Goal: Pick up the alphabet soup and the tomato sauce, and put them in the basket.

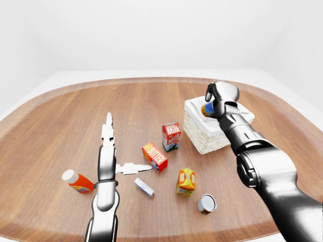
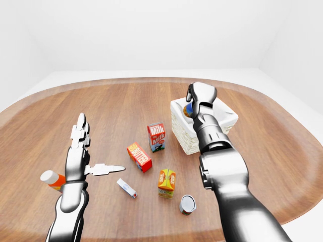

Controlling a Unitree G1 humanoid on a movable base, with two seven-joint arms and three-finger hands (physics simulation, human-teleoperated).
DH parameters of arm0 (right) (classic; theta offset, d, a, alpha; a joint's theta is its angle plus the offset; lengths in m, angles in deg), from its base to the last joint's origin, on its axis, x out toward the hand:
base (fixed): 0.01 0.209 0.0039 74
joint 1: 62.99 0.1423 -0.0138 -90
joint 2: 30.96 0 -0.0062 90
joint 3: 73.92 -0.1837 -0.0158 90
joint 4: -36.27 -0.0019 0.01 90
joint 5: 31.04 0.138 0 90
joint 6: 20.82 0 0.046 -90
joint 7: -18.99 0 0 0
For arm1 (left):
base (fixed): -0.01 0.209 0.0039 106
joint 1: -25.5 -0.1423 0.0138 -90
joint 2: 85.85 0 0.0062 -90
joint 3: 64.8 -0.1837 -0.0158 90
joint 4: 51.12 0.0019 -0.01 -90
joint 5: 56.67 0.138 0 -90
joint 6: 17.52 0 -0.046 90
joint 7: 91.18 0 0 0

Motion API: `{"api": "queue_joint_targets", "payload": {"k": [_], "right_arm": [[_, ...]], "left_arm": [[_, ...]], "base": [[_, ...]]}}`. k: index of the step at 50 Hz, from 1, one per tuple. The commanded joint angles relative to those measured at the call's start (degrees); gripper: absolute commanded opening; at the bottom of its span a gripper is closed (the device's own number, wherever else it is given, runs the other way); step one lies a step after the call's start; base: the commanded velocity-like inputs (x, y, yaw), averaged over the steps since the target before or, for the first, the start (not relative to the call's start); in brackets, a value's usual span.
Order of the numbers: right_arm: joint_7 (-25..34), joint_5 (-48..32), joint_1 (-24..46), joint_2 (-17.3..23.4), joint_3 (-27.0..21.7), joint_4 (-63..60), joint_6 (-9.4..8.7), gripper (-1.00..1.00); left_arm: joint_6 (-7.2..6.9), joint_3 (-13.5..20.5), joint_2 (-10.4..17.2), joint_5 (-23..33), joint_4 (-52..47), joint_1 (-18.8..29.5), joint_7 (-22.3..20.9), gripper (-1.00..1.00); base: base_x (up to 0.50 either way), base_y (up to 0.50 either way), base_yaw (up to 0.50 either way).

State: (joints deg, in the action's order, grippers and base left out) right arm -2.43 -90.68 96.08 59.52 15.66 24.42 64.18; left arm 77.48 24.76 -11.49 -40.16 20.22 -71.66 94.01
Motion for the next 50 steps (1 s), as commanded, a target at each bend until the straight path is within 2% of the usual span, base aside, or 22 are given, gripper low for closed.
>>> {"api": "queue_joint_targets", "payload": {"k": [1,14,47,48,50], "right_arm": [[-3.44,-2.22,-0.71,-0.51,-0.09,0.32,0.00,-1.00],[-4.22,-4.91,-1.72,-0.59,-0.03,0.54,0.00,-1.00],[-4.68,-5.87,-1.98,0.41,-0.73,0.67,0.00,-1.00],[-4.60,-5.96,-1.99,0.38,-0.67,0.67,0.00,0.22],[-4.54,-6.01,-2.03,0.32,-0.66,0.67,0.00,0.82]], "left_arm": [[0.00,0.11,0.03,-0.22,0.08,0.12,-0.07,1.00],[0.00,0.01,0.01,-0.14,-0.07,-0.13,-0.17,1.00],[0.00,0.03,0.01,-0.13,-0.01,0.00,-0.17,1.00],[0.00,0.02,0.02,-0.12,-0.01,0.00,-0.19,1.00],[0.00,0.02,0.01,-0.13,-0.02,0.00,-0.18,1.00]], "base": [[0.00,0.00,0.00],[0.00,0.00,0.00],[0.00,0.00,0.00],[0.00,0.00,0.00],[0.00,0.00,0.00]]}}
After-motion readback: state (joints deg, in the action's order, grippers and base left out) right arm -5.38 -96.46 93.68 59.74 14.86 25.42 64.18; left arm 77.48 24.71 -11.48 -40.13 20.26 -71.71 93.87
